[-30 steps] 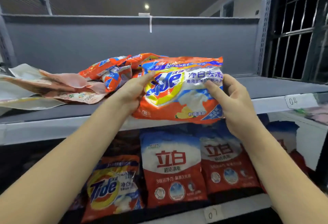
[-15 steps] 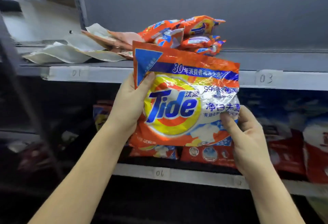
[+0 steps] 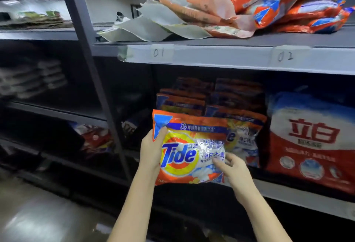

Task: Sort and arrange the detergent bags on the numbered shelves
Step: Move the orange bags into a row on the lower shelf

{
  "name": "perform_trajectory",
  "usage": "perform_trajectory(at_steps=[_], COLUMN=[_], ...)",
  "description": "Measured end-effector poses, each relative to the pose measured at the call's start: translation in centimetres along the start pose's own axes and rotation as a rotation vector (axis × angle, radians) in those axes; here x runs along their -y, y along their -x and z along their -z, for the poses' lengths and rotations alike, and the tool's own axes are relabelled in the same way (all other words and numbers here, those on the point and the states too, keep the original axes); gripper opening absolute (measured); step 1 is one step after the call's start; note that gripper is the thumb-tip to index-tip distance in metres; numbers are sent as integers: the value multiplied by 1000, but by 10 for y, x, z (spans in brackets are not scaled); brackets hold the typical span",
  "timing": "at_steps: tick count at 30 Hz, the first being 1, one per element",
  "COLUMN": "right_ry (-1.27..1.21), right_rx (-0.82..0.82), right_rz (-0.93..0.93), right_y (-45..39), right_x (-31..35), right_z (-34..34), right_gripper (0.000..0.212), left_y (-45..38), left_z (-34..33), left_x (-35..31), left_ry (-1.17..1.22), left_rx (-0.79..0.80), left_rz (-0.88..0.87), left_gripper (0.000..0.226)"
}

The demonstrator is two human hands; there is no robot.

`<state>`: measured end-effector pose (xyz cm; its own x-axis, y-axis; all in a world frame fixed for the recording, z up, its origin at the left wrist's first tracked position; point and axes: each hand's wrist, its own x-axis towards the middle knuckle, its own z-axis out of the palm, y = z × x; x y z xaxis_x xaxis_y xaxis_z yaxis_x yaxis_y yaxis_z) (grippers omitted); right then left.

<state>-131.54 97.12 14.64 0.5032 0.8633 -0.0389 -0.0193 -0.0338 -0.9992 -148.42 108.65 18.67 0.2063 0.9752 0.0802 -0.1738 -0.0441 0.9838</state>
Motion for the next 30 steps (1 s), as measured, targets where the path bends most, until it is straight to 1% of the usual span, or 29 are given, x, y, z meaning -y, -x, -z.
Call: perform_trajectory(at_steps=[2, 4, 8, 10, 11, 14, 21, 23, 25, 28, 30], right_ry=[34, 71, 182, 298, 327, 249, 253, 243, 279, 441, 536], right_rx=[-48, -99, -212, -262, -293, -355, -395, -420, -433, -450, -455], right_rz=[-21, -6, 30, 60, 61, 5, -79, -85, -79, -78, -34], right_y=[-20, -40, -85, -103, -112, -126, -135, -134, -132, -125, -118], right_x=[-13, -21, -27, -28, -30, -40, -51, -51, -49, -44, -37], right_z=[-26, -52, -88, -98, -101, -111, -117, -120, -122, -118, -111], right_gripper=[8, 15, 34, 33, 30, 23, 23, 24, 26, 23, 19], left_y=[-28, -61, -121, -143, -153, -169, -197, -198, -198, -197, -192], left_z=[18, 32, 45, 46, 44, 36, 23, 20, 20, 27, 32], left_x=[10, 16, 25, 30, 34, 43, 74, 76, 79, 86, 87], left_ry=[-29, -34, 6, 25, 23, 82, 133, 122, 95, -9, -199], left_rx=[-29, -40, -19, 26, 55, 72, -16, -19, -21, -41, -81], left_rz=[46, 73, 124, 134, 121, 78, -23, -50, -72, -120, -227], left_gripper=[16, 15, 11, 13, 15, 17, 14, 17, 21, 19, 35])
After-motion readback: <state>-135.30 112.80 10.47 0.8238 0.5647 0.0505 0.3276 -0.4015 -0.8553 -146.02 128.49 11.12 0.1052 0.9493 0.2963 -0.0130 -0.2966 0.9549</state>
